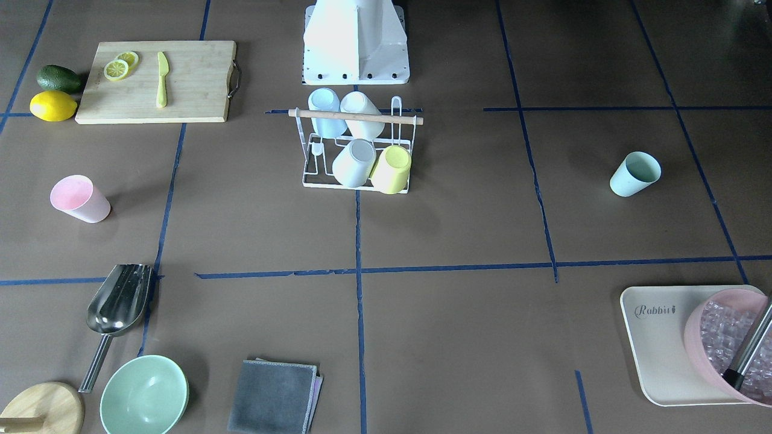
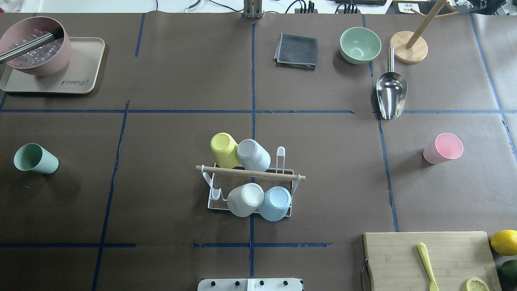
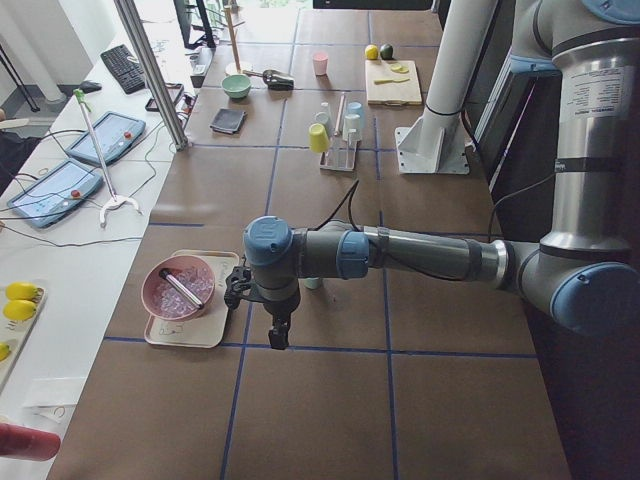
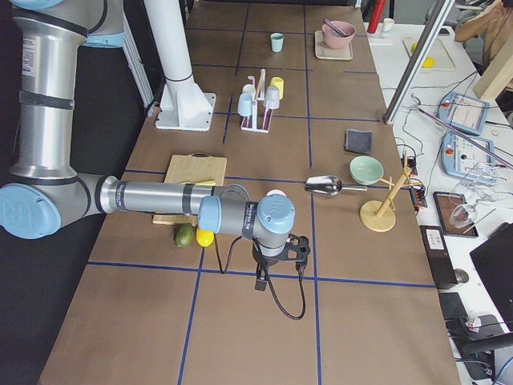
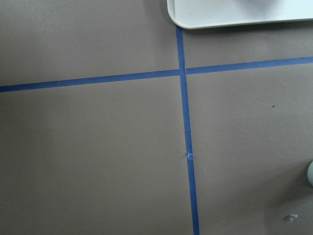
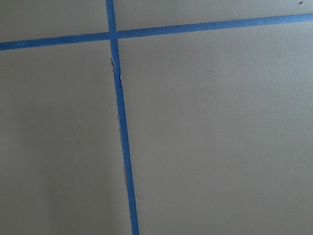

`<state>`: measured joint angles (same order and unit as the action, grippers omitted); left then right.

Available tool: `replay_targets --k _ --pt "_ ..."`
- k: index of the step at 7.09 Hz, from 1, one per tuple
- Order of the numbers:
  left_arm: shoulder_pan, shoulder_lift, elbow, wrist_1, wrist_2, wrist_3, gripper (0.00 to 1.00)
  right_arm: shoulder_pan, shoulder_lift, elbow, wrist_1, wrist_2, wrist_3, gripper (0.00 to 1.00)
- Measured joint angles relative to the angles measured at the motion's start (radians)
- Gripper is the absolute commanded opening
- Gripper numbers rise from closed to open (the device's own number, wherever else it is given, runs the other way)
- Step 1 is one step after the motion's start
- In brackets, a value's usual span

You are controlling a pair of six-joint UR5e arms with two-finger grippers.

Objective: Place cup on cup holder

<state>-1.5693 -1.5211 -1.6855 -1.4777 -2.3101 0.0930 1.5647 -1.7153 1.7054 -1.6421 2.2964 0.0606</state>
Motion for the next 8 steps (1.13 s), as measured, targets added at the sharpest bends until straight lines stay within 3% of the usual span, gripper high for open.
replay_targets --k 6,8 --pt "-0.002 -0.004 0.027 -0.062 -0.005 -0.093 1.0 0.0 0.0 0.015 0.01 -0.009 -0.004 1.0" --pt "-0.001 -0.012 0.004 -0.045 -0.009 -0.092 1.0 -0.019 0.044 0.028 -0.005 -0.009 0.003 1.0"
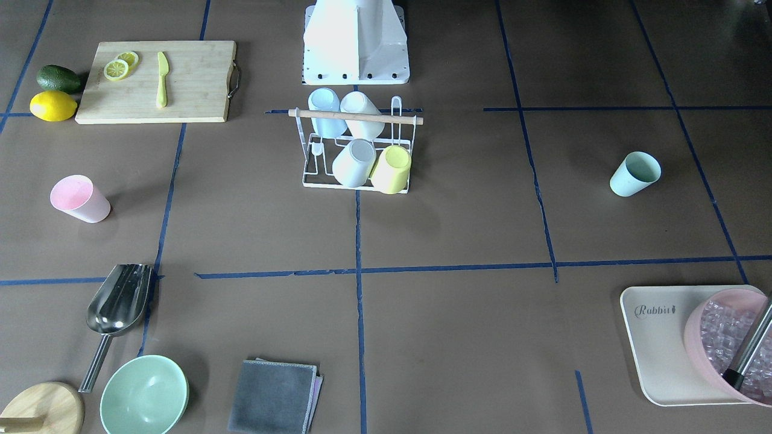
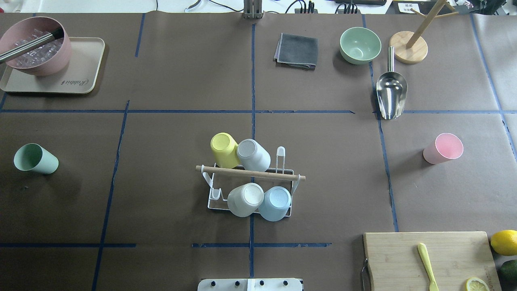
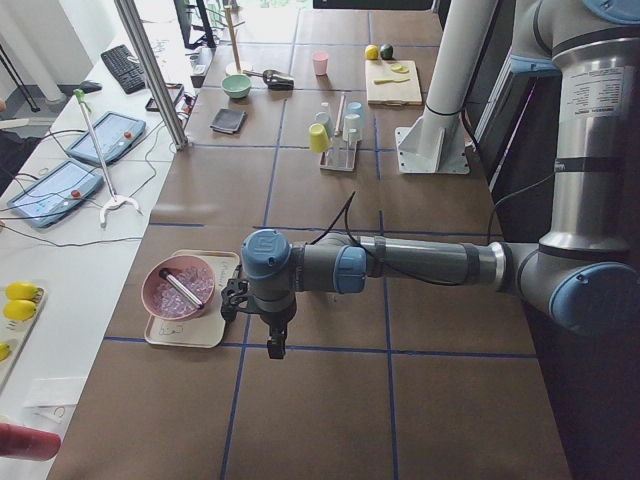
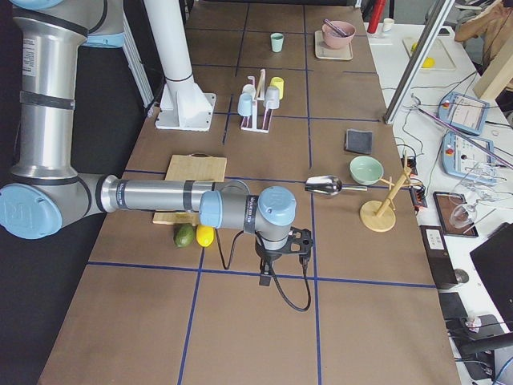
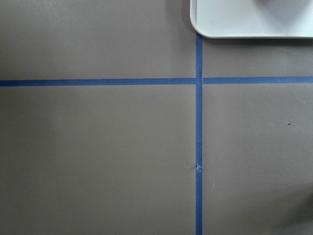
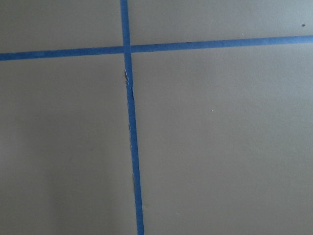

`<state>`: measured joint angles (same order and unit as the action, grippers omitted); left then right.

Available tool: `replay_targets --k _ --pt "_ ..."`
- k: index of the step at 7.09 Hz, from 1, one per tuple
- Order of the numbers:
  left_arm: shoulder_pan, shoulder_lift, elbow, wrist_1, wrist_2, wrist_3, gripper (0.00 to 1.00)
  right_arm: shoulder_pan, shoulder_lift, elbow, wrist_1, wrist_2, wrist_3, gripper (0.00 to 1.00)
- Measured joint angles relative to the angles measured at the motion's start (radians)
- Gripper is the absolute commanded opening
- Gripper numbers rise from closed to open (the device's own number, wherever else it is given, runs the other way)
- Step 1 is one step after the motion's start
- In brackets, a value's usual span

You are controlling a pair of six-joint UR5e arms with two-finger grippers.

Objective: Place cup on cup holder

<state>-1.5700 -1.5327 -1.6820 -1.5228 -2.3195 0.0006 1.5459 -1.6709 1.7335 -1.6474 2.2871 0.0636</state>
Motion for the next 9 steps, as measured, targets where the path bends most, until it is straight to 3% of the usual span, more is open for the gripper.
replay_targets --k 2,5,7,9 --pt "0.003 -0.046 -0.086 0.142 -0.013 0.003 1.0 -0.053 0.148 -0.082 -0.088 0.0 0.009 1.0" --pt "0.035 -0.119 -0.189 0.372 -0.018 0.007 1.0 -0.126 0.447 -0.339 -0.237 0.012 0.01 1.0" --pt "0.137 -0.144 -0.18 0.396 -0.021 0.006 1.0 -0.165 0.535 -0.431 -0.306 0.081 0.01 1.0" --pt "0.283 -0.234 -0.11 0.408 -0.016 0.005 1.0 -0.217 0.565 -0.461 -0.392 0.178 0.011 1.0"
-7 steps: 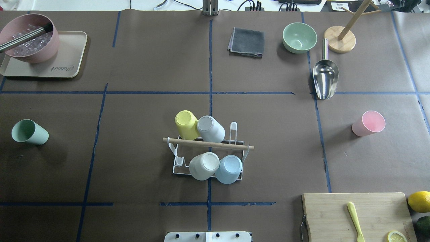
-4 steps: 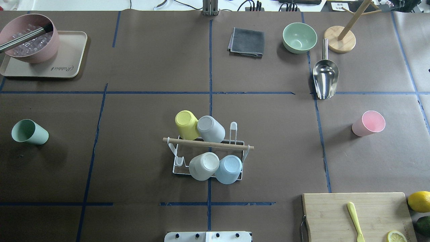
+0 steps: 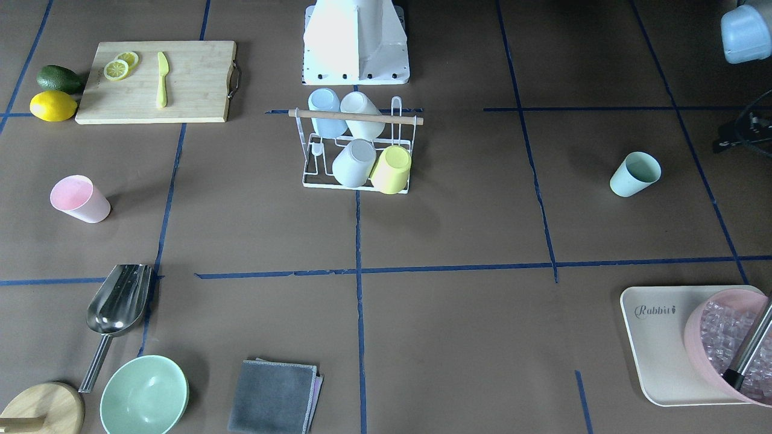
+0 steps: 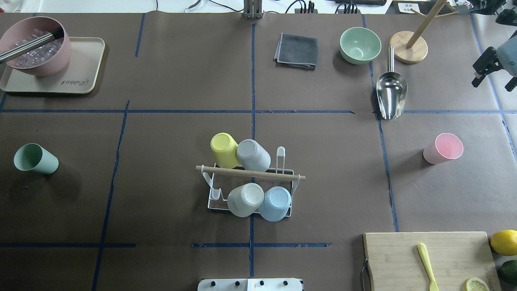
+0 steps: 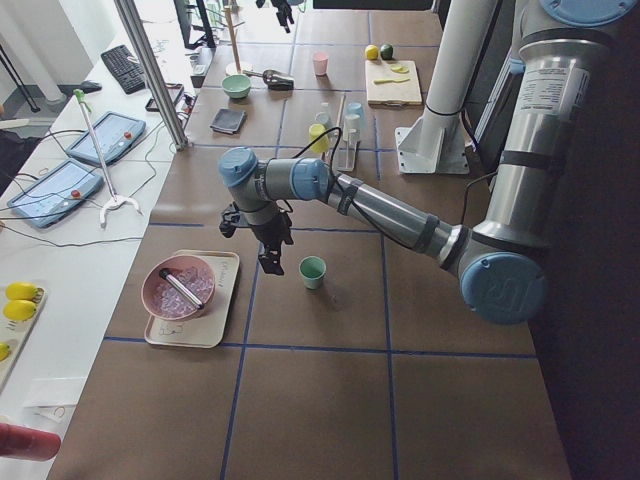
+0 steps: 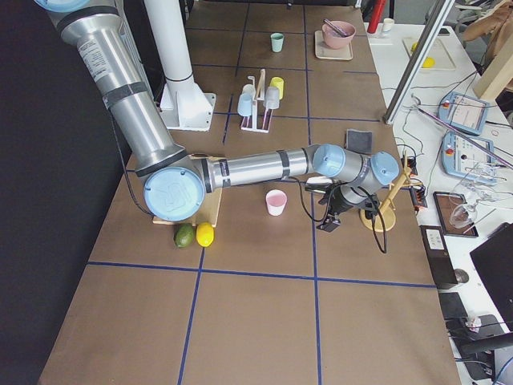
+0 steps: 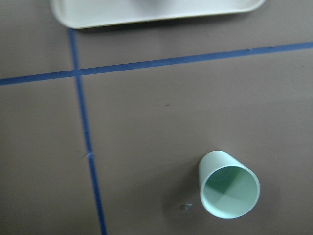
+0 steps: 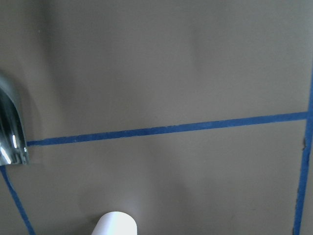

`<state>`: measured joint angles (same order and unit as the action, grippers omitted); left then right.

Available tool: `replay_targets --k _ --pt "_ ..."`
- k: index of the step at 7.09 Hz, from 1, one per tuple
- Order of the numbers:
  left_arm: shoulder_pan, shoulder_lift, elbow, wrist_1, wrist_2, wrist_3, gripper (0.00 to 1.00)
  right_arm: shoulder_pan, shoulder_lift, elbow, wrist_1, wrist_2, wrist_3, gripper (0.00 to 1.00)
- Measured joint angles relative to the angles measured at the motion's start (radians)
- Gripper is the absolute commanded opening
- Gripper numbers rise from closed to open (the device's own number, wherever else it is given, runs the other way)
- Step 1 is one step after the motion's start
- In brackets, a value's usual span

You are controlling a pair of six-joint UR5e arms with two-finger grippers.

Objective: Place cup on cup holder

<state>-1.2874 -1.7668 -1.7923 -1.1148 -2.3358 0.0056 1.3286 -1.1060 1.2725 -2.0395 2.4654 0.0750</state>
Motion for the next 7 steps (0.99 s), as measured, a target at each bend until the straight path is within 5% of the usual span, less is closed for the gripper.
replay_targets --k 2,7 --pt "0.098 -0.113 0.088 0.065 0.004 0.0 1.0 -0.051 0.036 -0.067 -0.053 0.045 -0.001 1.0" --pt "0.197 -0.181 0.215 0.087 0.003 0.013 1.0 -0.192 0.065 -0.131 -0.117 0.055 -0.004 1.0"
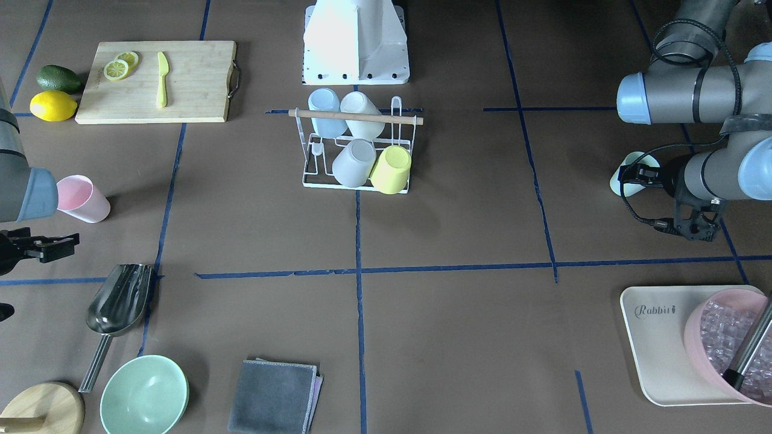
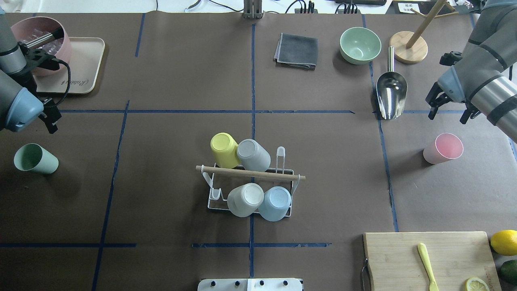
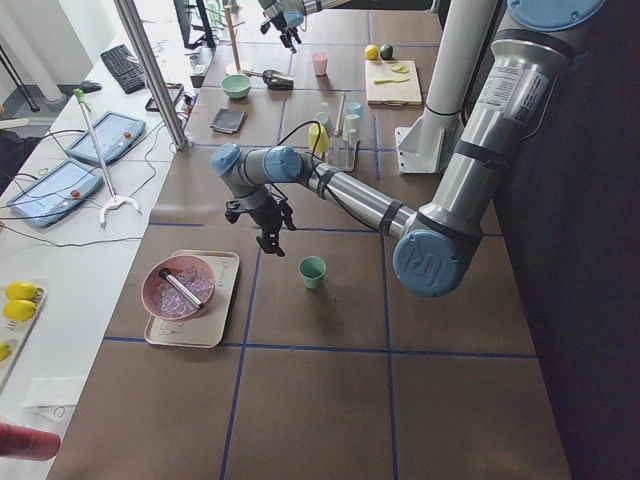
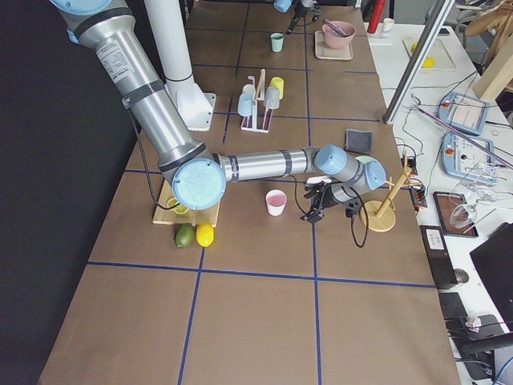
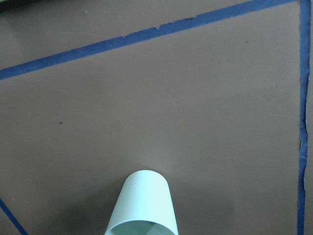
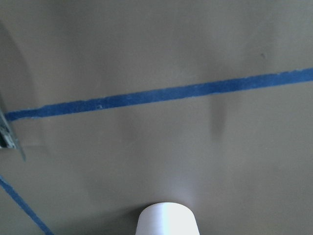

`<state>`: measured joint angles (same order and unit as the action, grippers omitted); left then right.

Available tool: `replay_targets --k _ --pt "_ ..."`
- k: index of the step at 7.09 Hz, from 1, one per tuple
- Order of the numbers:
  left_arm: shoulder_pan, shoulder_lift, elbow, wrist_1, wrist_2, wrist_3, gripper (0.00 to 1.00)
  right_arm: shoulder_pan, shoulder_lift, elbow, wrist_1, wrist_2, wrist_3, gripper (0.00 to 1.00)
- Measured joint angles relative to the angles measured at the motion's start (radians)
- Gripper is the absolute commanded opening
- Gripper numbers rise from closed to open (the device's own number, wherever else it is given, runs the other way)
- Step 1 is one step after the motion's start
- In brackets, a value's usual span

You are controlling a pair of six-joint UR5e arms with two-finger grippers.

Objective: Place cup on cup holder

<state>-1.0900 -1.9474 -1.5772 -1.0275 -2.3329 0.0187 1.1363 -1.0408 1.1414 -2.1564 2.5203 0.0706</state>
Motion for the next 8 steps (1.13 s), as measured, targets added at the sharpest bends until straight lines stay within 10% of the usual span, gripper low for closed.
replay_targets --k 8 --pt "-0.011 -0.048 0.22 -0.011 -0.061 0.12 1.0 -0.081 -0.028 0.011 -0.076 0.0 -0.013 0.99"
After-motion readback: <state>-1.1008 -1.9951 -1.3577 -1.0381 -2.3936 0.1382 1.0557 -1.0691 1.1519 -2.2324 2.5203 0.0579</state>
